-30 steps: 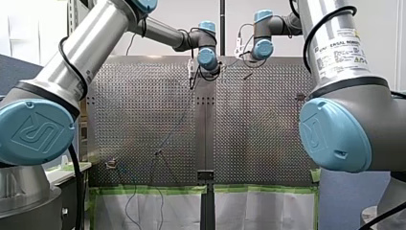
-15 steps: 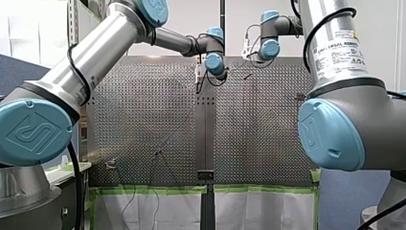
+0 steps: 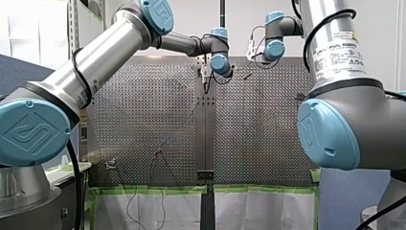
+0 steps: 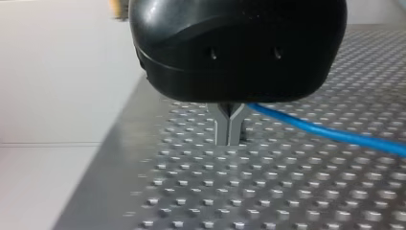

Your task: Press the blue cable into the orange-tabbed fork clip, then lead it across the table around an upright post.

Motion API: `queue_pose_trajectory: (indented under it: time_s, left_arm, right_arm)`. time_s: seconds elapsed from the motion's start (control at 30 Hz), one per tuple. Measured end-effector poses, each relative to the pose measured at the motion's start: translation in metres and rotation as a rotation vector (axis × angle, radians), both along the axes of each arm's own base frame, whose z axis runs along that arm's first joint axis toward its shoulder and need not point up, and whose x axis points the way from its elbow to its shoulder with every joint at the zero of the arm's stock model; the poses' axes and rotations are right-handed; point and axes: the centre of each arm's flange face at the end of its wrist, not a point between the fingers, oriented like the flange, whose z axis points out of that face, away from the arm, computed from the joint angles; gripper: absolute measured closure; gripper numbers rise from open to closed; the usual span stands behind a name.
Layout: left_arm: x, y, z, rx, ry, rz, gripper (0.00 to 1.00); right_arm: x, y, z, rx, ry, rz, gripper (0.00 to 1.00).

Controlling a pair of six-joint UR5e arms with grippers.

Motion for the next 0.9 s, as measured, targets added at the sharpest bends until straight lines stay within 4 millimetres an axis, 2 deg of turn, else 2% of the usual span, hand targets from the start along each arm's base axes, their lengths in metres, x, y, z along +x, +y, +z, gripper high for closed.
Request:
queue_pose_trajectory:
  time_s: [0.27, 0.6, 0.9]
  left_arm:
    - [0.01, -0.003, 0.017, -0.064, -0.028, -0.017, 1.0]
    - [0.009, -0.009, 0.054, -0.13, -0.089, -0.051, 1.0]
    - [0.012, -0.011, 0.035, -0.124, -0.084, -0.062, 1.0]
  right_arm:
    - [-0.015, -0.007, -0.003, 0.012, -0.004, -0.023, 1.0]
    - [-0.031, -0.013, -0.014, 0.033, -0.002, -0.047, 1.0]
    - [-0.042, -0.018, -0.021, 0.046, -0.007, -0.062, 1.0]
